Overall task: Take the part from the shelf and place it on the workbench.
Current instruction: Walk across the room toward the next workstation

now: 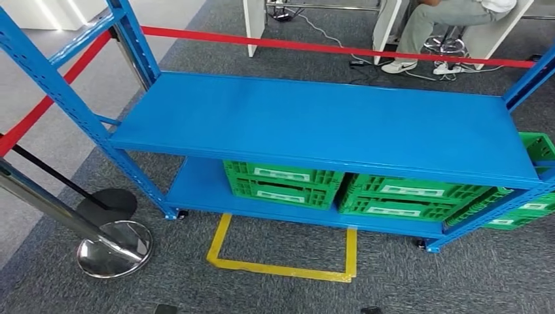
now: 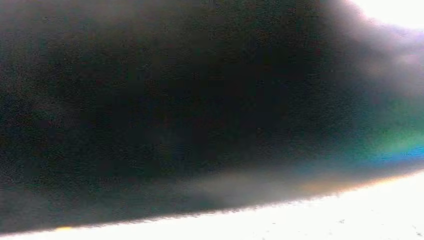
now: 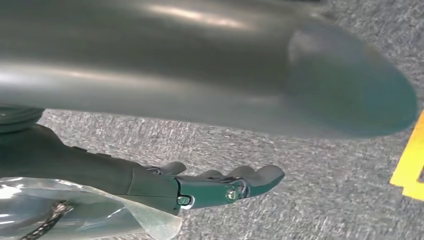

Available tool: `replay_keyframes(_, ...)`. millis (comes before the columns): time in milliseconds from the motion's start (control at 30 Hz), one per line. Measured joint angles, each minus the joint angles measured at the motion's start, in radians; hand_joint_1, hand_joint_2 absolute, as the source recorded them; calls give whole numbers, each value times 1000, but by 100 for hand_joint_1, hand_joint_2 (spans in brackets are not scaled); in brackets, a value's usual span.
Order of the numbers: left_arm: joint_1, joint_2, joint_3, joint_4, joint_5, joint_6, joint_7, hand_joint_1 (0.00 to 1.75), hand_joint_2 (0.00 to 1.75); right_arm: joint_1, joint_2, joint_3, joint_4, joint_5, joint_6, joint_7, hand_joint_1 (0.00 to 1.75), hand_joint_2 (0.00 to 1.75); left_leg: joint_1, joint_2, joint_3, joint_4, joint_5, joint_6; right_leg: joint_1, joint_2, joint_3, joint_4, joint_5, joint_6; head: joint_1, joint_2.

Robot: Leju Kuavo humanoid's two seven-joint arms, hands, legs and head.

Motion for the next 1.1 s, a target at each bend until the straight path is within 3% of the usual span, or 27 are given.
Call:
replay_keyframes(33, 0, -1, 0, 0, -1, 0, 0, 0, 0, 3, 0, 0, 0, 0, 0, 0, 0, 0, 0, -4, 5, 0, -5, 0, -2, 3, -41, 50, -2, 4, 1, 0)
replay_keyframes(67, 1, -1, 0, 0, -1, 0, 0, 0, 0, 6, -1, 0, 0, 0, 0, 0, 0, 0, 1, -8, 12, 0, -12, -2, -5, 3, -67, 65, 17, 7, 1, 0)
replay_keyframes(100, 2, -1, 0, 0, -1, 0, 0, 0, 0, 9, -1, -1, 0, -1, 0, 0, 0, 0, 2, -12, 21, 1, -19, -6, -7, 3, -73, 41, 56, 11, 1, 0)
replay_keyframes(167, 3, -2, 1, 0, -1, -1, 0, 0, 0, 11, -2, -1, 0, -1, 0, -2, 0, 0, 5, -17, 39, 6, -38, -16, -14, 4, -41, -78, 152, 18, 3, 0)
replay_keyframes(233, 0, -1, 2, 0, -1, -1, 0, 0, 0, 9, -3, -1, 0, -1, 1, -3, 0, 0, 3, -22, 43, 17, -57, -30, -17, 8, -4, -167, 188, 13, 6, 0)
replay_keyframes(333, -2, 0, 4, 0, 0, -2, 0, 0, 0, 10, -4, -2, 0, -3, 1, -2, 0, 0, 1, -22, 42, 24, -70, -41, -15, 10, 6, -180, 172, -11, 1, 0)
replay_keyframes(400, -3, 1, 5, 0, 0, -1, -1, 0, 0, 10, -4, -2, 0, -4, 1, -1, 0, 0, 3, -16, 30, 57, -92, -49, -17, 9, 11, -182, 167, -22, -3, 0)
replay_keyframes(433, -4, 1, 6, 0, 0, -1, -1, 0, 0, 10, -4, -2, 0, -3, 1, -1, 0, 0, 4, -13, 7, 103, -115, -54, -18, 7, 15, -183, 164, -27, -4, 0)
replay_keyframes(500, -5, 0, 6, 0, 0, -1, -1, 0, 0, 9, -4, -2, 0, -3, 2, 0, 0, 0, 5, -10, -71, 241, -167, -60, -17, 4, 21, -183, 157, -34, -6, 0)
replay_keyframes(533, -5, 0, 7, 0, 0, -1, -1, 0, 0, 10, -4, -3, 0, -4, 2, 2, 0, 0, 5, -10, -107, 297, -180, -60, -16, 5, 24, -183, 154, -35, -6, 0)
replay_keyframes(567, -3, 0, 9, 0, 1, -1, -1, 0, 0, 10, -4, -4, 0, -5, 2, 4, 0, 0, 5, -10, -130, 322, -172, -58, -15, 8, 29, -183, 150, -36, -6, 0)
replay_keyframes(600, -2, 0, 11, 0, 2, -2, -1, 0, 0, 10, -4, -6, 0, -7, 2, 6, 0, 0, 5, -10, -134, 310, -143, -55, -14, 13, 34, -183, 146, -36, -6, 0)
replay_keyframes(667, -1, 1, 14, 0, 3, -3, -2, 0, 0, 9, -4, -9, 0, -10, 2, 8, 0, 0, 2, -23, -101, 197, -51, -41, -13, 27, 44, -184, 138, -34, -6, 0)
replay_keyframes(733, 0, 2, 17, 0, 2, -5, -2, 0, 0, 5, -2, -14, 0, -13, 2, 10, 0, 0, -1, -48, -64, 94, -1, -22, -13, 42, 47, -184, 134, -27, -5, 0)
replay_keyframes(767, 1, 3, 19, 0, 2, -5, -2, 0, 0, 4, -2, -16, 0, -14, 2, 10, 0, 0, -3, -56, -56, 72, -1, -16, -15, 49, 44, -185, 134, -22, -6, 0)
replay_keyframes(833, 1, 2, 21, 0, 2, -5, -2, 0, 0, 4, -1, -18, 0, -17, 2, 12, 0, 0, -4, -49, -48, 52, -8, -10, -18, 62, 43, -191, 137, -7, -9, 0)
replay_keyframes(900, 0, 0, 21, 0, 2, -5, -2, 0, 0, 6, -1, -19, 0, -17, 1, 13, 0, 0, 0, -34, -32, 28, -2, -8, -15, 53, 35, -179, 126, 2, -6, 0)
replay_keyframes(933, 0, 0, 22, 0, 1, -5, -2, 0, 0, 6, -2, -20, 0, -18, 1, 13, 0, 0, 3, -26, -23, 16, 0, -6, -13, 43, 18, -146, 107, 5, -3, 0)
replay_keyframes(1033, 0, -2, 23, 0, 1, -5, -2, 0, 0, 2, -2, -24, 0, -19, 1, 13, 0, 0, -1, 1, -13, 11, -5, 1, -13, 16, -79, 30, 38, 11, 3, 0)
replay_keyframes(1067, 0, -2, 23, 0, 1, -6, -2, 0, 0, 3, -2, -25, 0, -19, 1, 13, 0, 0, -4, 10, -10, 11, -8, 2, -13, 13, -99, 59, 38, 12, 3, 0)
replay_keyframes(1100, 0, -3, 23, 0, 1, -6, -2, 0, 0, 5, -2, -25, 0, -19, 1, 13, 0, 0, -6, 19, -6, 12, -11, 2, -13, 11, -100, 51, 57, 12, 3, 0)
